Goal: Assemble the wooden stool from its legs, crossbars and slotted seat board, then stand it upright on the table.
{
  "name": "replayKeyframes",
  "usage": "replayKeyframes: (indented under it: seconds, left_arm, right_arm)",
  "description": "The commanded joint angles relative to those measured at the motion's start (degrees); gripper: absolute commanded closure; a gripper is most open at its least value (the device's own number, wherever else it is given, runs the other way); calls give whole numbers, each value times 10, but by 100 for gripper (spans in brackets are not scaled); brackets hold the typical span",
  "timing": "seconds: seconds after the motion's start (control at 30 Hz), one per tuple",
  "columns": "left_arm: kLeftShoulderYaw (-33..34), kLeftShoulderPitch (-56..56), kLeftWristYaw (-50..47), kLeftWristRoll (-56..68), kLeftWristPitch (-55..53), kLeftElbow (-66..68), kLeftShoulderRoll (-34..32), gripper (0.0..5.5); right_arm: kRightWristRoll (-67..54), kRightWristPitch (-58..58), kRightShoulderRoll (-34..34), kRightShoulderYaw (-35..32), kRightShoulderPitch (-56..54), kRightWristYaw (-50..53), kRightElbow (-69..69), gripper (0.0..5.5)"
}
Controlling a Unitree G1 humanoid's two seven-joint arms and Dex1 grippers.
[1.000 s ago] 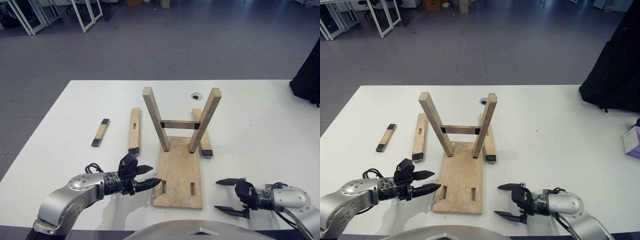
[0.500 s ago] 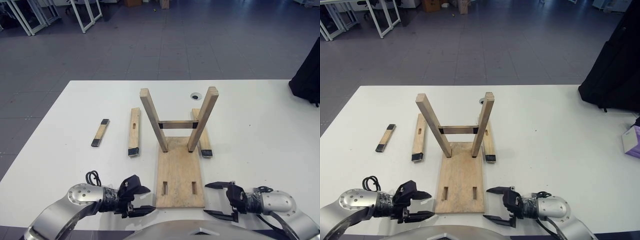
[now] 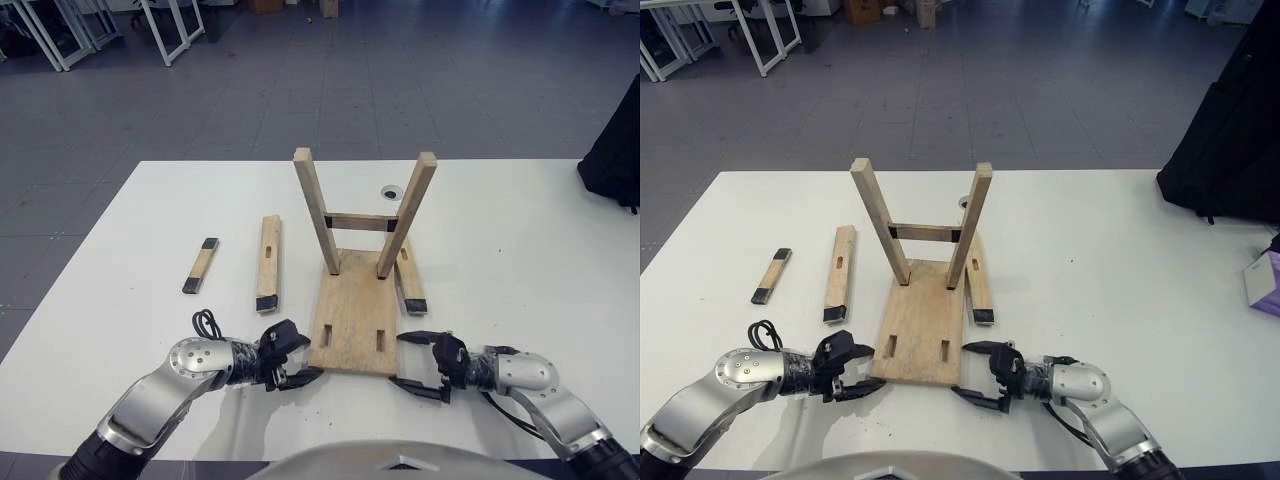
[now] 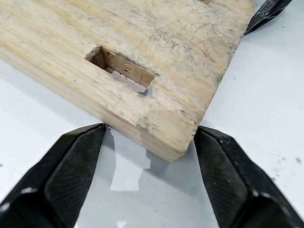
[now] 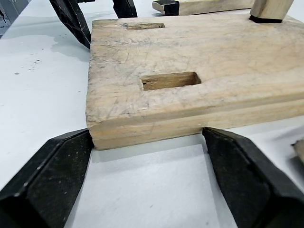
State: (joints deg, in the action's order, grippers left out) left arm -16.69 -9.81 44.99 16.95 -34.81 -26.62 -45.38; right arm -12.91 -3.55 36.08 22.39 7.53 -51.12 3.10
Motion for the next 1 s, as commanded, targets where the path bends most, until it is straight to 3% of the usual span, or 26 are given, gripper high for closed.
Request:
replayKeyframes:
  seconds: [0.03, 0.4, 1.0]
  left_arm:
    - [-35, -1, 2, -29, -13, 41, 2, 215]
    - [0, 28, -32, -46, 0, 99, 18, 215]
    - [28, 18, -26, -53, -9, 92, -12, 215]
  right_arm:
    - [93, 83, -17, 21, -30, 57, -54, 138]
    - [87, 101, -4, 29, -11, 43, -22, 138]
    - [60, 123, 28, 41, -12, -54, 20, 138]
